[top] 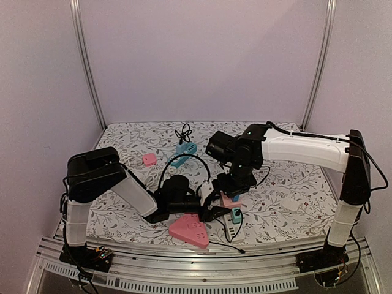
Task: Insert the plug
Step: Insert the plug into the socket.
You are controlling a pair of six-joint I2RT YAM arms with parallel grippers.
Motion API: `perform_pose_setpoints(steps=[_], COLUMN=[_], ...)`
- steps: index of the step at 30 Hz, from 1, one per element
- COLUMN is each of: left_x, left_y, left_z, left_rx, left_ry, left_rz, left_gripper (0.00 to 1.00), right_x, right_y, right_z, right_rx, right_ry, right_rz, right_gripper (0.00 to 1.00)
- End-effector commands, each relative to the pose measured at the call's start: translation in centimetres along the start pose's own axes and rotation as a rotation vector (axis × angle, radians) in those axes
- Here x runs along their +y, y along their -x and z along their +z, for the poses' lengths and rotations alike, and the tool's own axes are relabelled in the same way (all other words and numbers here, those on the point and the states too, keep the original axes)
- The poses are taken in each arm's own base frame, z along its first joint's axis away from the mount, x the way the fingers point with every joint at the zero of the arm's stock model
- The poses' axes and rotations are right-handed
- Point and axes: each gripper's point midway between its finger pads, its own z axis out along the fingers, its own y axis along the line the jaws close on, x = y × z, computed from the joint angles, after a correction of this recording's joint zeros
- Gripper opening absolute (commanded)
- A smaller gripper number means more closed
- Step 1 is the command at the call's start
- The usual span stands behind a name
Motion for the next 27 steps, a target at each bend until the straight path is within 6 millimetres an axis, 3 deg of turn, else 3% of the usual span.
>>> perform_pose_setpoints(steps=[1, 5, 12, 19, 27], left_x=[-0.4, -0.4, -0.7, -0.5, -0.3], left_y=[2.9, 3.0, 2.8, 2.9, 3.2], left_z=[0.9, 0.7, 0.5, 0.3, 0.4], left_rx=[-0.094, -0.096, -0.091, -0.099, -0.108], left_ry=[-0.002, -0.003, -0.012, -0.002, 0.003], left_rz=[0.055, 0.066, 0.074, 0.074, 0.07], left_gripper=[0.0, 0.0, 0.0, 0.0, 0.0], right_x=[-2.1, -4.0, -5.0, -6.4, -6.2], right_y=[-6.3, -6.7, -5.9, -8.9, -9.5], right_z=[10.1, 10.2, 9.4, 11.9, 12.4], right_rx=[0.28, 0.297, 0.277, 0.361, 0.366], right_ry=[-0.15, -0.219, -0.263, -0.293, -0.269], right_rz=[-0.068, -0.082, -0.11, -0.11, -0.094], right_gripper=[0.0, 0.0, 0.0, 0.0, 0.0])
